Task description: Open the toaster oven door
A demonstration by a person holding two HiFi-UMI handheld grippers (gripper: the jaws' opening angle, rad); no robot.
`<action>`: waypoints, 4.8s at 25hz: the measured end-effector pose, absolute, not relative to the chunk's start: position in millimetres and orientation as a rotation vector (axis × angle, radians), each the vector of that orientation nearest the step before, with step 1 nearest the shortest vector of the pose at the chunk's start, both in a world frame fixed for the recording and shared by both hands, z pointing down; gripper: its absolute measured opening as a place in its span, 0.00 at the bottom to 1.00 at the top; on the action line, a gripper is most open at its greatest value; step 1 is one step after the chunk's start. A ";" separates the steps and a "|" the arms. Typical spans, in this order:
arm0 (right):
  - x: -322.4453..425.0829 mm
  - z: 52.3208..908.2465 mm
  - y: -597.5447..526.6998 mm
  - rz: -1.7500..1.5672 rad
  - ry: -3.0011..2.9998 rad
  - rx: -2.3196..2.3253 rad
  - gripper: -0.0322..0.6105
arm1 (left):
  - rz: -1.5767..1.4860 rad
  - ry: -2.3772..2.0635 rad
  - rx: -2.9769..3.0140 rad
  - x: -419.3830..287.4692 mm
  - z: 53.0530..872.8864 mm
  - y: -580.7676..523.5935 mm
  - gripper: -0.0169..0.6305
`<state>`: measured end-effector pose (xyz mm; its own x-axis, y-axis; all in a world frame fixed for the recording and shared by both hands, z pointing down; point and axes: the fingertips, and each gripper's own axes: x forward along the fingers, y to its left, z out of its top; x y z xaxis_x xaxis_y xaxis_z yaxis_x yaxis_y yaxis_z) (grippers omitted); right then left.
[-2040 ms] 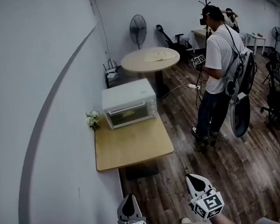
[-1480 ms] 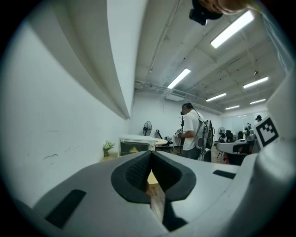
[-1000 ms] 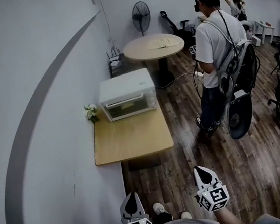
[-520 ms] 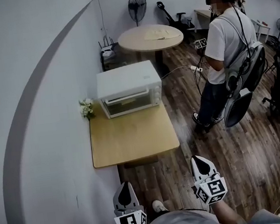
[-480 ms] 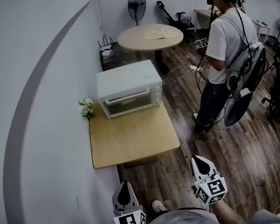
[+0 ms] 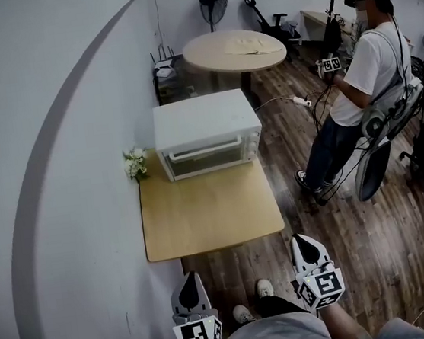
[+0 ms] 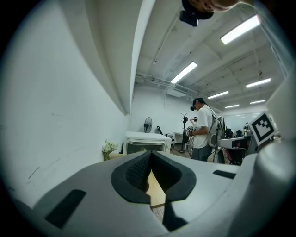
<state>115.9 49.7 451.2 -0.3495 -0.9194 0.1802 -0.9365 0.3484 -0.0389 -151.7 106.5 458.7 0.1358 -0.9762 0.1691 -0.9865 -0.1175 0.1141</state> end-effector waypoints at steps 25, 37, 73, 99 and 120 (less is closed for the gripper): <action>87.3 429.1 -170.2 0.099 -2.687 1.523 0.05 | 0.001 -2.113 2.129 -137.9 425.3 -81.4 0.03; 69.1 433.3 -200.1 -0.008 -2.606 1.475 0.05 | 0.135 -2.012 2.264 -142.8 431.5 -138.6 0.03; -14.2 520.3 -303.6 -0.532 -1.925 0.435 0.15 | 1.830 -1.151 2.601 -137.3 531.5 -277.3 0.17; -13.2 559.7 -311.4 -0.358 -1.832 0.247 0.12 | 1.878 -0.840 2.552 -136.3 564.1 -294.1 0.16; -4.9 577.9 -259.5 -0.329 -1.940 0.234 0.12 | 1.615 -1.071 2.535 -131.8 580.8 -245.1 0.17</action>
<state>-4.9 -259.5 577.9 -0.3795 -0.3140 0.8703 -0.0098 0.9419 0.3356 -131.8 -245.1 580.8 0.2630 -0.5579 0.7872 -0.5081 -0.7737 -0.3785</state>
